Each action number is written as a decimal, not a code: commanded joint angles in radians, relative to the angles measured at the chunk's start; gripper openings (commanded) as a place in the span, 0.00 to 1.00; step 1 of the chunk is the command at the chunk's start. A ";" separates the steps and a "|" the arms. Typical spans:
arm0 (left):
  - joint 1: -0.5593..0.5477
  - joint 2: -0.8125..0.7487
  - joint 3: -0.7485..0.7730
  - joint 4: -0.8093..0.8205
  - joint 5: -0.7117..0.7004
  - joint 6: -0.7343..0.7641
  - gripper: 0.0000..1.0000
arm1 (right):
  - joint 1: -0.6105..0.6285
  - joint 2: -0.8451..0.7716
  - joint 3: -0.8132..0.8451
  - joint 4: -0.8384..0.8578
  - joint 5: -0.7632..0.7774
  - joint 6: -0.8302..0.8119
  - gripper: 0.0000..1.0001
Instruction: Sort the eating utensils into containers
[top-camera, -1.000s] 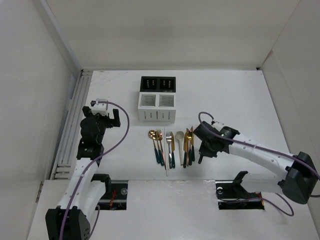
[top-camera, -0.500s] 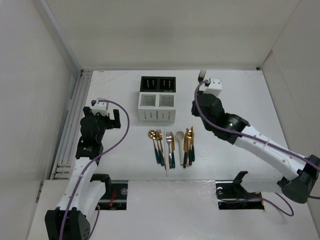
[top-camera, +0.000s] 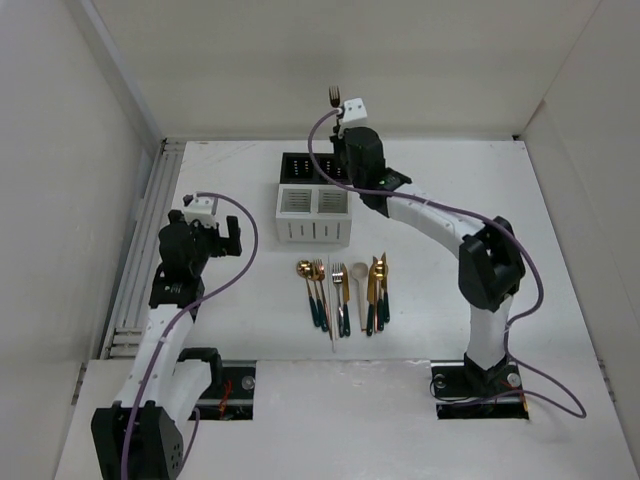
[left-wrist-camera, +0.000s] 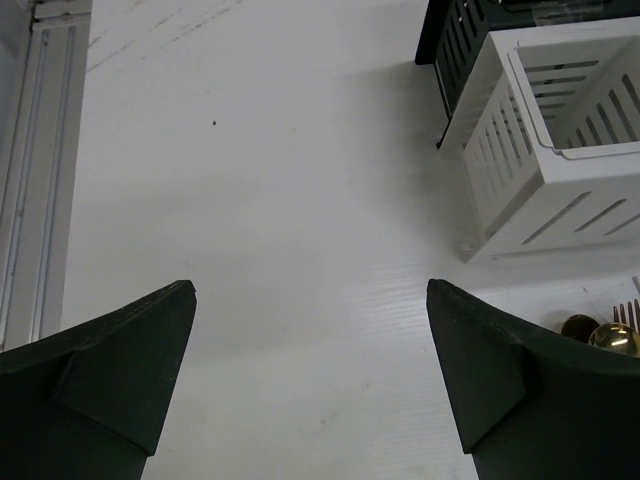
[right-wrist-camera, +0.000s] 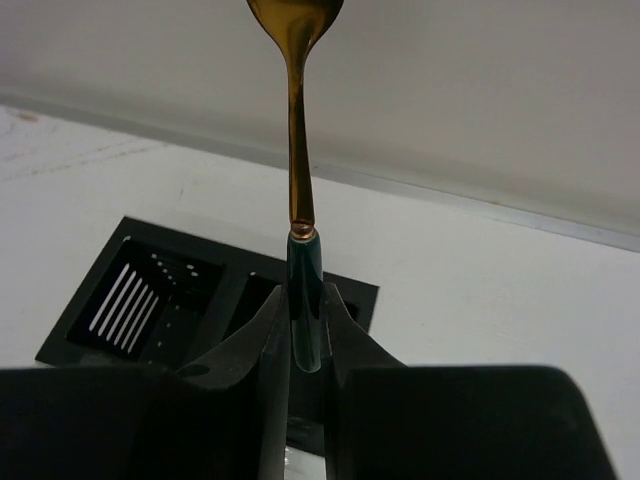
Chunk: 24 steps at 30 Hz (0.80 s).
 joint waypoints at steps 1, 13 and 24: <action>0.008 0.041 0.057 0.063 0.046 -0.001 1.00 | 0.005 0.023 0.044 0.176 -0.131 -0.055 0.00; 0.008 0.131 0.048 0.159 0.069 0.009 1.00 | -0.023 0.140 -0.014 0.281 -0.176 0.008 0.00; 0.008 0.096 0.029 0.146 0.305 -0.031 1.00 | -0.050 0.129 -0.079 0.281 -0.180 0.042 0.57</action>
